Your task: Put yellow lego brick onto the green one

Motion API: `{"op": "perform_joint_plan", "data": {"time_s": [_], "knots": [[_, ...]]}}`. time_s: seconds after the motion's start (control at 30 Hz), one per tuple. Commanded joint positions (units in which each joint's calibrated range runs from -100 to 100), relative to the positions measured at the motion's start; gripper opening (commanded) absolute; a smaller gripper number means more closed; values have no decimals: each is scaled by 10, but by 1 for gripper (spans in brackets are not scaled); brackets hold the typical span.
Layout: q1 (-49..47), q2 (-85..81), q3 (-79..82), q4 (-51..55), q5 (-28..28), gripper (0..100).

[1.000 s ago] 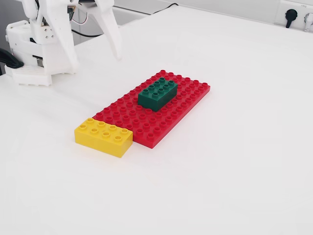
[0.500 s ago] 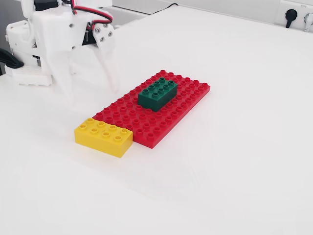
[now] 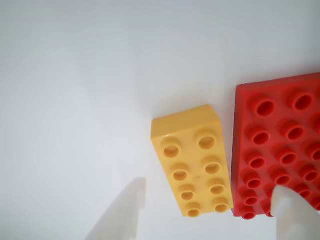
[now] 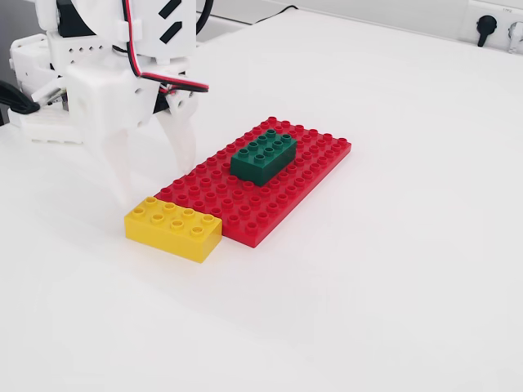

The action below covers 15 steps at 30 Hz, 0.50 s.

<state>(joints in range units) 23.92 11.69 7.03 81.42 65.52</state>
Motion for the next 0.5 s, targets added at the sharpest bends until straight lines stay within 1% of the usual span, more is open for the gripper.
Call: {"op": "perform_joint_plan", "data": {"time_s": [0.0, 0.2, 0.47], "knots": [[8, 29, -64, 3, 0, 27], [14, 90, -120, 8, 7, 27], [8, 114, -142, 10, 12, 27]]}}
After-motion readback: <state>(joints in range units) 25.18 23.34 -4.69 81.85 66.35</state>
